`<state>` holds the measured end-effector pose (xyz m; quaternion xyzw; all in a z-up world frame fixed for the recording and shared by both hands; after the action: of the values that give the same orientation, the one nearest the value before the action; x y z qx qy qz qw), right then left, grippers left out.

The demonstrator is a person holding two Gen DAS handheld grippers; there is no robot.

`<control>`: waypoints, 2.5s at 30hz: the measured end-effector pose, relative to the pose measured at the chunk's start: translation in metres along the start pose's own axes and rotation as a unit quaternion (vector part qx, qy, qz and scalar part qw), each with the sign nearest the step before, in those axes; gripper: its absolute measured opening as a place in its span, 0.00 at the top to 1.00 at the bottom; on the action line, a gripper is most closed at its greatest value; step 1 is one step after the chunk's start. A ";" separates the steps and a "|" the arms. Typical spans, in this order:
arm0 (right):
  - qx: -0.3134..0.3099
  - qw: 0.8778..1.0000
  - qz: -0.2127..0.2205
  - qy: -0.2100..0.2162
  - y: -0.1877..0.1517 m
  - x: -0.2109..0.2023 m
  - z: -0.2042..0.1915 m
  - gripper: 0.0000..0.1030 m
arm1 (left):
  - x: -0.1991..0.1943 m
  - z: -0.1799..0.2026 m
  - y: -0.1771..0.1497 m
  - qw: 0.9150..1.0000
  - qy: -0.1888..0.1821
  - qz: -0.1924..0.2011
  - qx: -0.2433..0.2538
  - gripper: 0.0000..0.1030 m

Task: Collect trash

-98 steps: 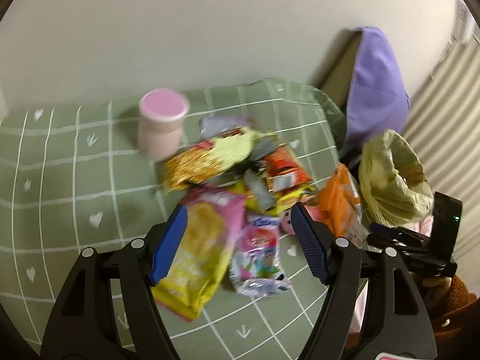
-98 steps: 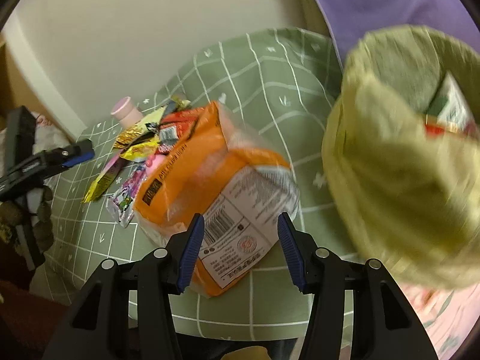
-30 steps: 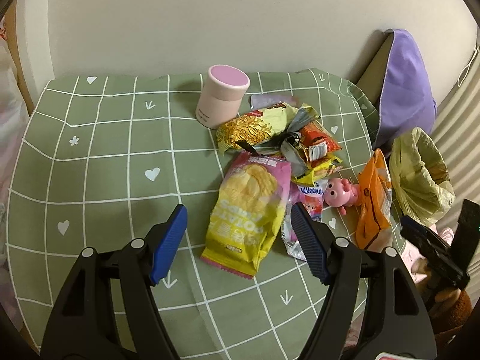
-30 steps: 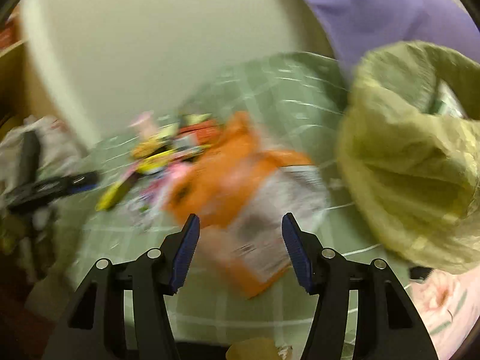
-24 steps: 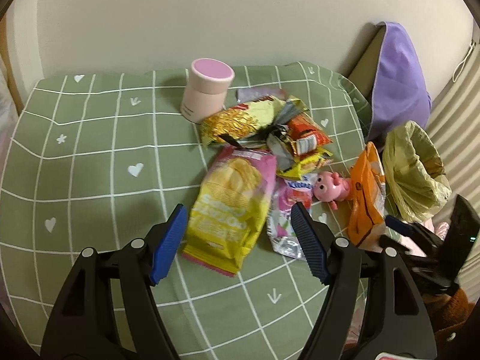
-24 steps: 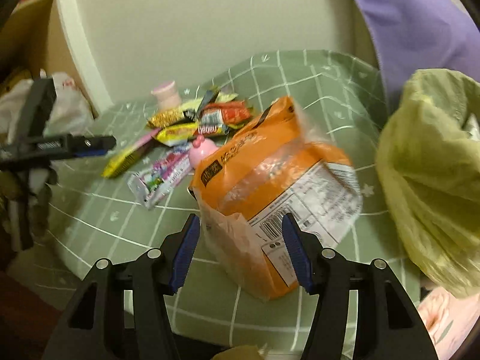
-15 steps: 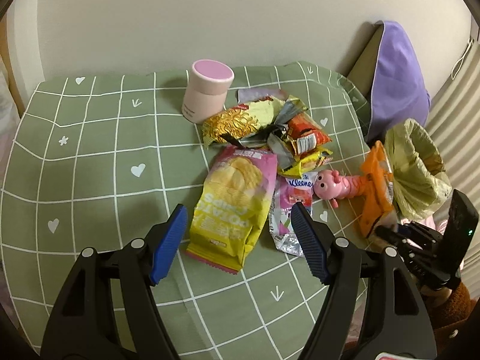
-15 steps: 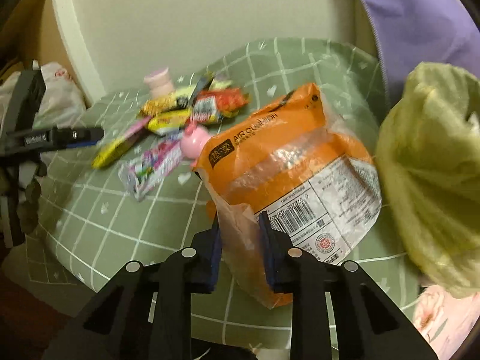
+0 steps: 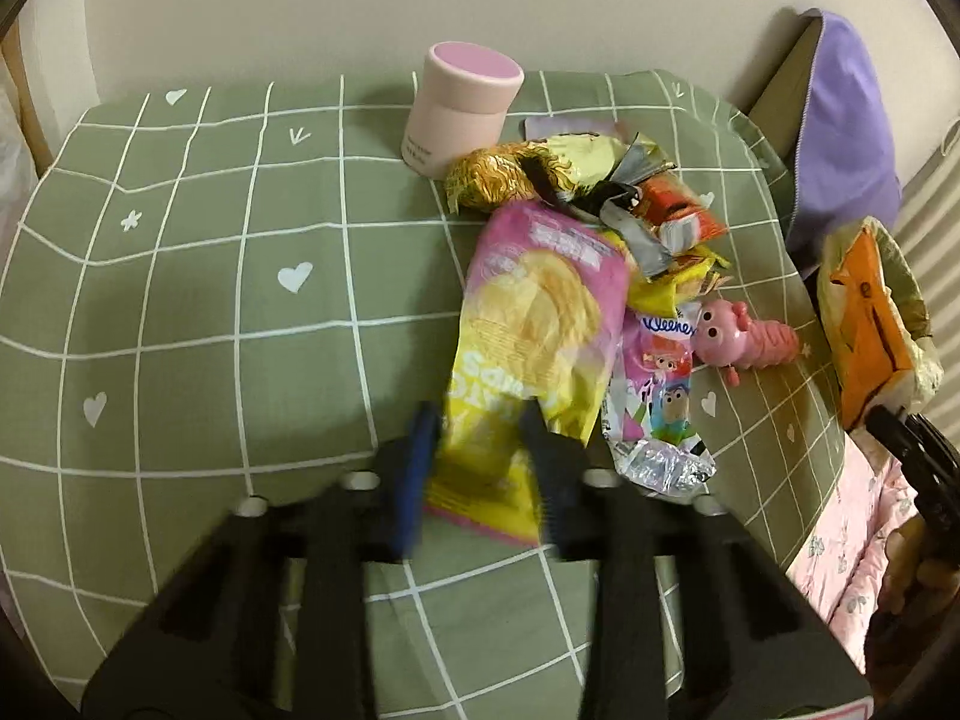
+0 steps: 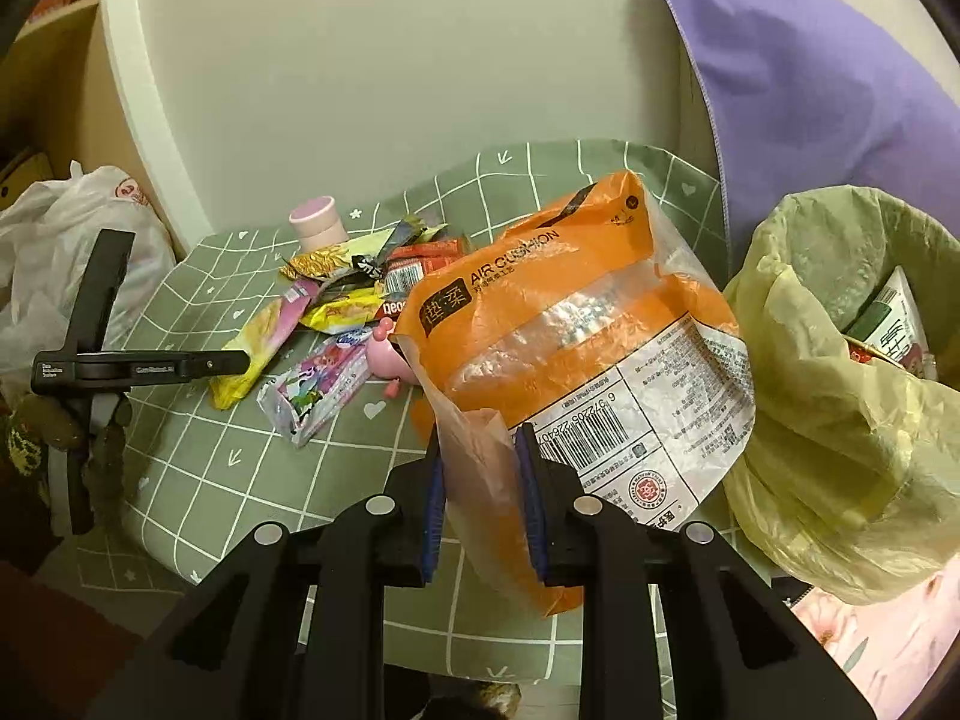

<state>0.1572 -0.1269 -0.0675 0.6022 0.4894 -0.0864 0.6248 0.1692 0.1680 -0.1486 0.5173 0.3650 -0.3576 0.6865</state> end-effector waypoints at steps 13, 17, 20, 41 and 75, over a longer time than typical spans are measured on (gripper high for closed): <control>-0.039 0.999 0.011 0.010 0.010 -0.009 -0.017 0.78 | -0.063 0.026 0.021 0.995 -0.001 0.090 0.032 0.97; -0.050 0.998 0.022 0.007 0.016 -0.018 -0.022 0.78 | -0.081 0.038 0.029 0.992 -0.002 0.118 0.054 0.97; -0.054 0.998 0.027 0.004 0.017 -0.022 -0.023 0.78 | -0.085 0.041 0.030 0.991 -0.007 0.123 0.058 0.98; -0.035 0.999 -0.009 0.016 -0.009 -0.022 -0.020 0.78 | -0.010 0.035 -0.023 0.996 0.008 0.041 0.084 0.45; -0.093 0.979 0.123 -0.136 0.076 -0.160 0.033 0.78 | -0.125 0.226 0.111 0.919 -0.236 0.160 0.271 0.63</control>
<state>0.1455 -0.2116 0.0910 0.5800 0.3278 -0.0441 0.7445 0.2352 -0.0136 0.0552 0.6356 -0.0061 -0.4398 0.6345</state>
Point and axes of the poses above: each gripper's, at about its wrist camera, not at the fingertips, and x roughly the way its jaws point, z to its right, y to its top, the point moved 3 cm from there along x, roughly the way its jaws point, and after that the axes turned 7 degrees about y, right-handed, at the moved point
